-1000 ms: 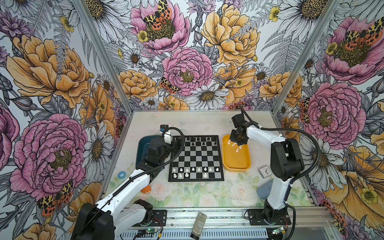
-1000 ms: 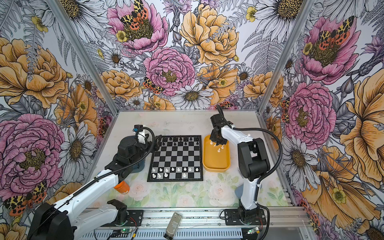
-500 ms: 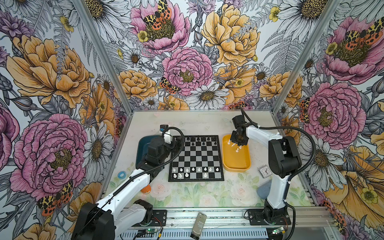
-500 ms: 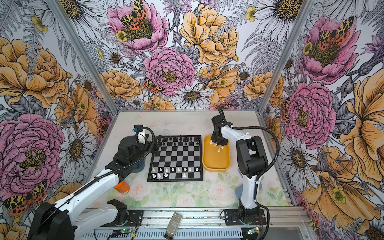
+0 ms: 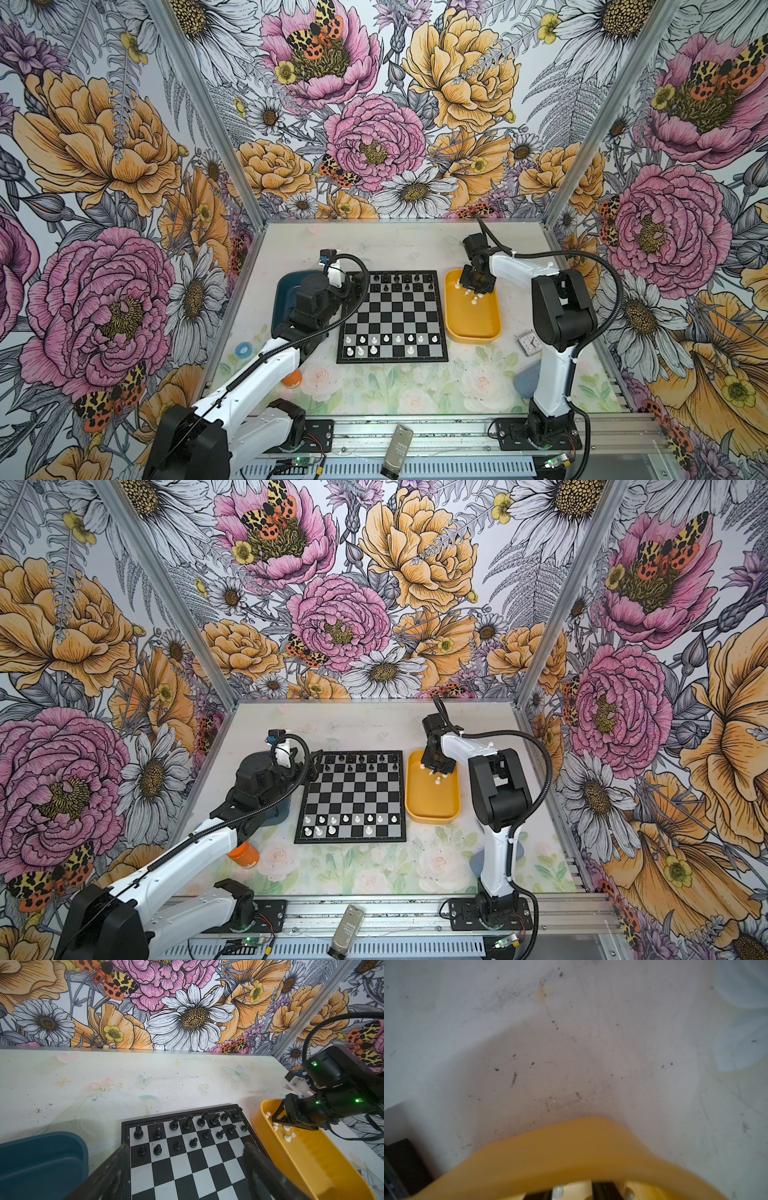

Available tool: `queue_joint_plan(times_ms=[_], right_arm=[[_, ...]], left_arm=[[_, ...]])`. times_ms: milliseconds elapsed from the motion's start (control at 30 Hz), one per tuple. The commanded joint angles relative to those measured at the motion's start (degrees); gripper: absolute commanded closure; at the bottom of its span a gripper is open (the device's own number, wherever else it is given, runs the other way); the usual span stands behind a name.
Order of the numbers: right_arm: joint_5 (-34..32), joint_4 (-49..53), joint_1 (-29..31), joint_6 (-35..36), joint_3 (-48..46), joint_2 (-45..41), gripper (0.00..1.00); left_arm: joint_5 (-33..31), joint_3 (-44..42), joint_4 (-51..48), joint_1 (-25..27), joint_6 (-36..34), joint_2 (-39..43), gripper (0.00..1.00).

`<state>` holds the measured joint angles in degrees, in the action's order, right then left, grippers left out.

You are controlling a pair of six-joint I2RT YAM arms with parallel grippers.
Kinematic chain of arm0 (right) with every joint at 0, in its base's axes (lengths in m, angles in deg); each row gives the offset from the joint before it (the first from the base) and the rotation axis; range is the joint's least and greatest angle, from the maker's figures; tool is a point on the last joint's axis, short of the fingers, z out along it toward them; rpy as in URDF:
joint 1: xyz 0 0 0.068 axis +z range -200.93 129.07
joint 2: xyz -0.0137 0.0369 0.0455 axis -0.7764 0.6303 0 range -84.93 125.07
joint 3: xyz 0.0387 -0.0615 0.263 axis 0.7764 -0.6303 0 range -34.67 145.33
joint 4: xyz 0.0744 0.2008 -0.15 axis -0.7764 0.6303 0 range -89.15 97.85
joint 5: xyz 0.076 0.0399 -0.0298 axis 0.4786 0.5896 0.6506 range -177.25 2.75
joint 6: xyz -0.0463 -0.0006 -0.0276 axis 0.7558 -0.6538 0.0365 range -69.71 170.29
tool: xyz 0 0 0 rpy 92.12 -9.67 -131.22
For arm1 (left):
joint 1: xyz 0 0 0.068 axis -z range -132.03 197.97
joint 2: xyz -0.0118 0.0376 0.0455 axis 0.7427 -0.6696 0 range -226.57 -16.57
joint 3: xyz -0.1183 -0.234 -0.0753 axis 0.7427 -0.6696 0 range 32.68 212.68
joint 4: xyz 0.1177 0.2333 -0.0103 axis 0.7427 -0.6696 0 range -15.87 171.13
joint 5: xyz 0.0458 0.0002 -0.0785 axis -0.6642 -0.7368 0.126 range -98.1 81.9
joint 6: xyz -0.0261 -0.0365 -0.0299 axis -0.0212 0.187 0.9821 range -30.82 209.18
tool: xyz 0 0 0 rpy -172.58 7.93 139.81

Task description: Set up the chess pieces on the board

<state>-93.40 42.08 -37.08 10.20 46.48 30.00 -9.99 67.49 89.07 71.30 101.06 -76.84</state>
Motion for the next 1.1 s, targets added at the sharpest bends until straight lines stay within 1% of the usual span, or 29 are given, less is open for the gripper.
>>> queue_joint_plan(times_ms=[0,233,433,833,1067], right_arm=[[0.1,-0.9,-0.5,-0.8,1.5,1.0,0.67],[0.7,-0.9,-0.4,-0.5,2.2,2.1,0.68],[1.3,-0.8,-0.4,-0.2,2.8,2.9,0.71],[2.2,-0.8,-0.4,0.6,3.6,4.1,0.83],[2.8,-0.7,-0.5,1.6,4.0,4.8,0.89]], left_arm=[[0.7,1.1,1.2,-0.6,0.2,-0.4,0.14],[0.7,1.1,1.1,-0.7,0.2,-0.5,0.14],[0.6,1.1,1.1,-0.7,0.2,-0.5,0.14],[0.5,1.1,1.1,-0.7,0.1,-0.5,0.14],[0.6,1.1,1.1,-0.9,0.1,-0.5,0.14]])
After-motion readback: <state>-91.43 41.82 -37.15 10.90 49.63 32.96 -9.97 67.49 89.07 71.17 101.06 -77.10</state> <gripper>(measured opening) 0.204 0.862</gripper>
